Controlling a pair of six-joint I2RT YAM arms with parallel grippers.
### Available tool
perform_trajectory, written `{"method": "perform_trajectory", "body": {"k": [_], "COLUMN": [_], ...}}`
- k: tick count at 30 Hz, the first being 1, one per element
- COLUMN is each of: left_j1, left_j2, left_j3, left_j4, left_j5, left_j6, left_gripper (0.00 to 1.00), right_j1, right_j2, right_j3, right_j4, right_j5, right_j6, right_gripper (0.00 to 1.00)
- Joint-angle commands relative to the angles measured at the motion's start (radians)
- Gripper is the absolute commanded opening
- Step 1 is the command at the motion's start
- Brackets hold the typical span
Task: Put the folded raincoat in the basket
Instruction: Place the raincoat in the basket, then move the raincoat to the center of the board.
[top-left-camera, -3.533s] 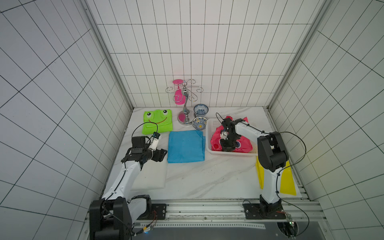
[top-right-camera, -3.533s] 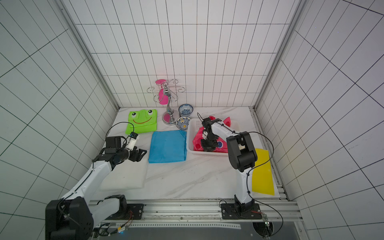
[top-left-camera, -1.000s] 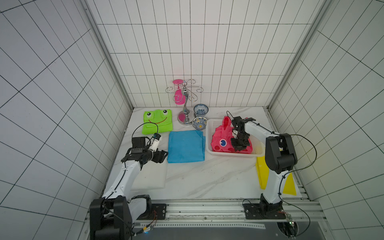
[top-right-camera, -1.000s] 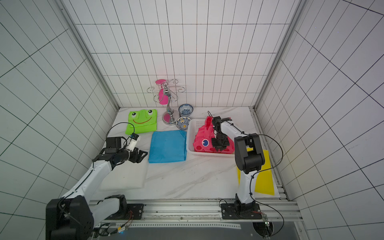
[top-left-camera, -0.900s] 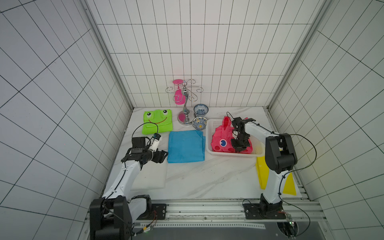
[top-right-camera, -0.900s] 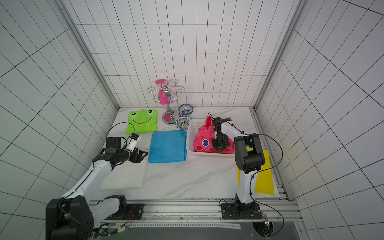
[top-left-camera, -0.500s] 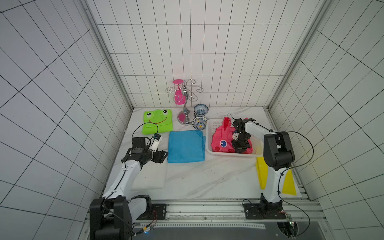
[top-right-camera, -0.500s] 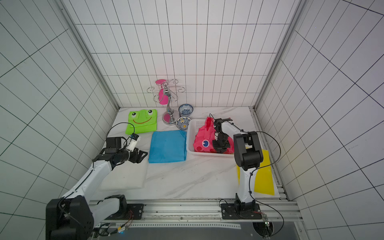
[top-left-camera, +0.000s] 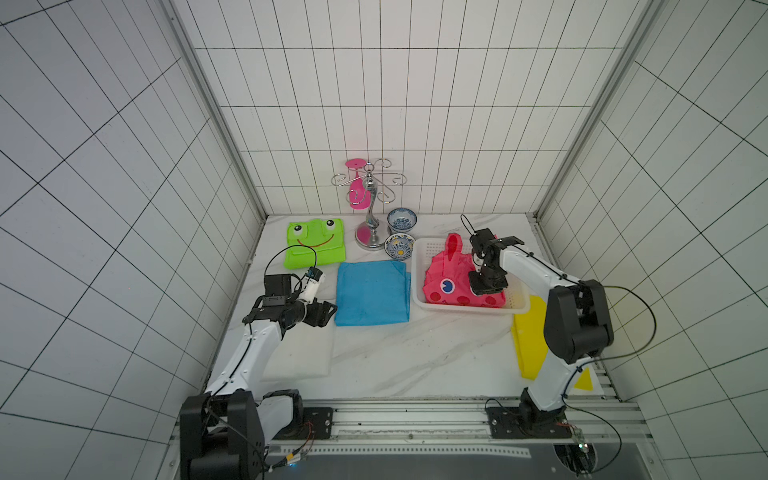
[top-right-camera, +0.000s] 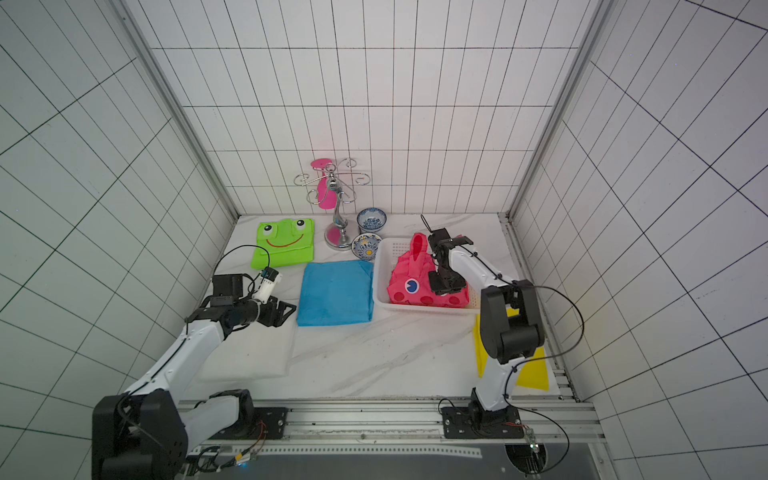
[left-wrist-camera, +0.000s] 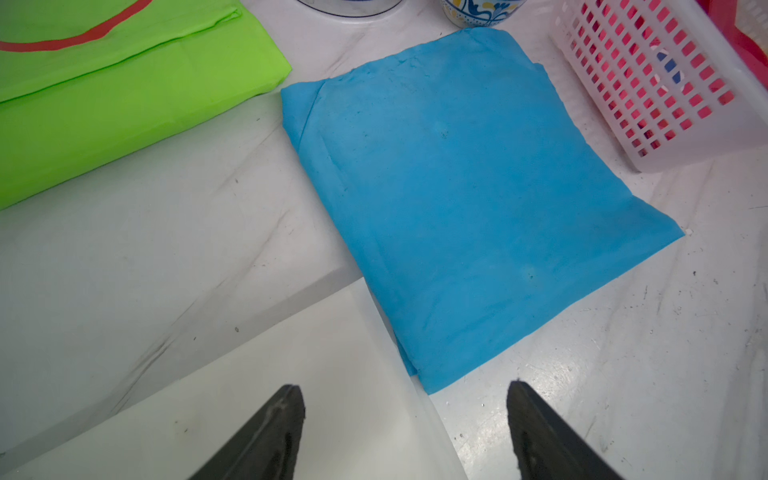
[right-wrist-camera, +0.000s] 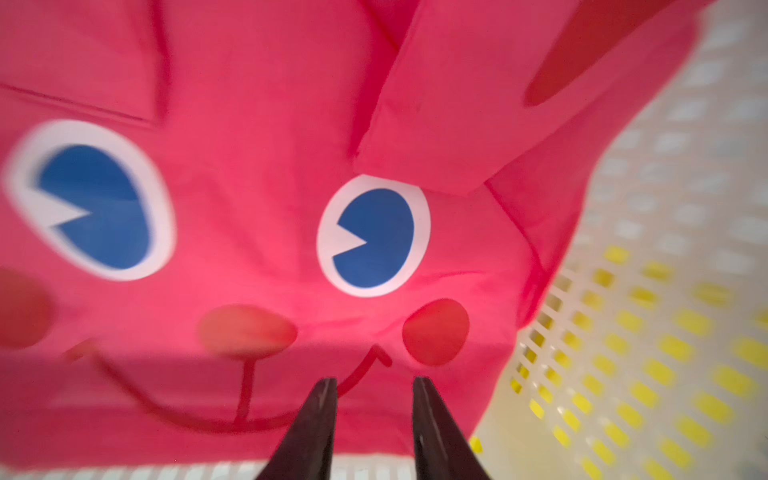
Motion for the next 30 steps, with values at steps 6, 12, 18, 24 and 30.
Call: {"method": "perform_trajectory", "body": {"k": [6, 12, 18, 24, 30], "left_j1": [0.006, 0.005, 0.005, 0.009, 0.026], "left_j2": [0.014, 0.033, 0.070, 0.101, 0.144], "left_j3": [0.033, 0.038, 0.064, 0.087, 0.110], "left_j4": [-0.015, -0.012, -0.027, -0.028, -0.043], "left_j5": [0.051, 0.029, -0.012, -0.080, -0.089], "left_j6": [-0.012, -0.025, -0.056, -0.105, -0.129], "left_gripper": [0.80, 0.81, 0.81, 0.81, 0.81], "right_j1": [0.251, 0.529, 0.641, 0.654, 0.669], "right_j2": [-0.294, -0.344, -0.248, -0.050, 0.133], "right_j3": [-0.083, -0.161, -0.219, -0.163, -0.085], "right_j4": [0.200, 0.292, 0.331, 0.425, 0.462], "right_j5": [0.062, -0.004, -0.099, -0.032, 0.048], "right_j6": [-0.105, -0.490, -0.882, -0.960, -0.993], "right_gripper": [0.39, 0.41, 0.41, 0.44, 0.47]}}
